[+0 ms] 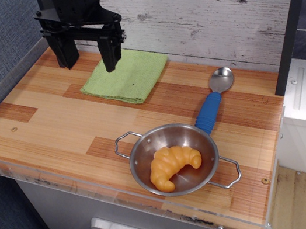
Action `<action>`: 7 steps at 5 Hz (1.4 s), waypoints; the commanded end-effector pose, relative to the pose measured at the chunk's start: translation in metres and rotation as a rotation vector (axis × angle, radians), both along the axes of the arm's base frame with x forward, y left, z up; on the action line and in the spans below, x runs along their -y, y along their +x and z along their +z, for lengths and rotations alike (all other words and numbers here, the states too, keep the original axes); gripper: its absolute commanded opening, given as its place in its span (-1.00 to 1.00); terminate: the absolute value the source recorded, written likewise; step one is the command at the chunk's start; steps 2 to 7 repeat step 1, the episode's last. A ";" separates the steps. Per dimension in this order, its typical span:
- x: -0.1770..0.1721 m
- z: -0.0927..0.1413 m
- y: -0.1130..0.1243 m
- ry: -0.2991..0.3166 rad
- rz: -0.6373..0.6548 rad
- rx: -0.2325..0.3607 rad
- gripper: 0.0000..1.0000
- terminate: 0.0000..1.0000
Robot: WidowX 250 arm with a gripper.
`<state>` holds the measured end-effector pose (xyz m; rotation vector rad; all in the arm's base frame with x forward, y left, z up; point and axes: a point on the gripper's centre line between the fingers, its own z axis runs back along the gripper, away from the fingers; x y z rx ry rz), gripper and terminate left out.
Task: Move the green towel to the left of the blue spoon
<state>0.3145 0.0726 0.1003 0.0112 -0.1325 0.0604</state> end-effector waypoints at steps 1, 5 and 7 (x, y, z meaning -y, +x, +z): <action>-0.003 0.008 0.006 0.062 0.018 0.013 1.00 1.00; -0.003 0.008 0.006 0.062 0.018 0.013 1.00 1.00; -0.003 0.008 0.006 0.062 0.018 0.013 1.00 1.00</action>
